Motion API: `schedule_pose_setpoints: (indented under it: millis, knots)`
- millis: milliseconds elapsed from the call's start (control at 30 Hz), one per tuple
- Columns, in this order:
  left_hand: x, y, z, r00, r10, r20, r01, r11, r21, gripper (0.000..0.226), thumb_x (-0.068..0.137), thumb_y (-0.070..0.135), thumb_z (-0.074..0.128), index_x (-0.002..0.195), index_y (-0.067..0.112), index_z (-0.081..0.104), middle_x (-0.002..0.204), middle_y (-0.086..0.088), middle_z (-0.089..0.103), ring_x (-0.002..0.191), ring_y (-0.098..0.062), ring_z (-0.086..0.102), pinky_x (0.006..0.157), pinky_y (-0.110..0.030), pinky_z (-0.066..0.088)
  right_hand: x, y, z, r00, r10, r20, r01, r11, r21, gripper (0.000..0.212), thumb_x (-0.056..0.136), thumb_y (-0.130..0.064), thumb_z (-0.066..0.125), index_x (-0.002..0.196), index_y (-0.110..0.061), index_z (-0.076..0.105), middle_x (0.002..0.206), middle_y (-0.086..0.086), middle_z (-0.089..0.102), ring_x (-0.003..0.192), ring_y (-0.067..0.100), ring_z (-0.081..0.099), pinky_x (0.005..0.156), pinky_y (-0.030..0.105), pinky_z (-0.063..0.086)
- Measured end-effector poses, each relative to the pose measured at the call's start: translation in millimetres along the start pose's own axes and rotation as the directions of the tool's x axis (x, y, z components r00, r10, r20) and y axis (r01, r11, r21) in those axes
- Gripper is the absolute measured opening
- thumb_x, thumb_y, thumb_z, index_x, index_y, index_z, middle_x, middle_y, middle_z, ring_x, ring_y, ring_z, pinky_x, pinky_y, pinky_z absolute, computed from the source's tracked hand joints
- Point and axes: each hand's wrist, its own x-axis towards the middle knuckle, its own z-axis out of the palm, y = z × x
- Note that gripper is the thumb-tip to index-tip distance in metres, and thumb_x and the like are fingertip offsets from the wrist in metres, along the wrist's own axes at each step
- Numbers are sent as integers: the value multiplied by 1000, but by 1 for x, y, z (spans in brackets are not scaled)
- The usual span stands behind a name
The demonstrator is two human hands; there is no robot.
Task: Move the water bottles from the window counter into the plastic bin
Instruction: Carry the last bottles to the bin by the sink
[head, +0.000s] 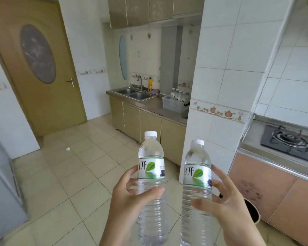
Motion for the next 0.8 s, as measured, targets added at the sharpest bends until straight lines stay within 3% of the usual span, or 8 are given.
schedule_pose_setpoints:
  millis: [67,133,267,433,567,633,800]
  knots:
    - [33,0,-5,1000,3,-7,-3,1000,3,74,32,44,91,99,58,64,103,2,73,92,-15,72,75,-29,53,30,1,14,1000,-10,15,10,1000,10,105,34,1,83,126,-41,53,106,0,70,83,24,73,65,36,56]
    - [62,-2,-10,1000,1,-21,-1,1000,1,72,32,44,92,96,62,64,104,2,73,96,-18,72,86,-39,57,59,2,27,1000,-7,22,7,1000,15,103,35,2,82,125,-41,54,107,1,69,82,24,73,64,37,56]
    - [113,-8,-19,999,-16,-49,17,1000,3,76,32,46,92,102,57,65,99,1,76,95,-21,72,95,-48,54,119,5,47,999,2,39,-3,1000,29,109,23,-7,83,123,-41,55,109,5,67,85,27,72,62,37,56]
    - [183,-19,-20,991,-56,-122,55,998,-12,75,31,45,90,101,55,66,95,2,76,91,-23,73,85,-40,56,202,14,72,996,17,90,-19,1000,19,105,30,4,81,124,-35,56,105,2,69,89,29,71,68,42,56]
    - [249,-23,-11,984,-74,-161,71,997,-24,83,31,43,89,111,44,65,95,0,76,84,-26,75,68,-29,50,277,21,88,990,2,144,-10,999,49,91,32,5,78,106,-44,63,90,-7,73,84,25,71,67,39,55]
    - [286,-21,-4,980,-77,-183,74,997,-27,81,31,42,89,109,45,65,95,0,76,83,-24,75,67,-28,49,317,25,93,987,0,162,-11,998,65,90,28,1,80,103,-47,64,91,-8,73,84,23,71,67,36,54]
    - [384,-14,17,968,-67,-240,63,998,-27,80,29,42,91,104,48,64,98,0,75,84,-21,74,74,-34,54,421,24,102,977,3,215,-14,999,53,95,33,0,81,117,-40,60,93,-12,72,92,23,70,71,38,53]
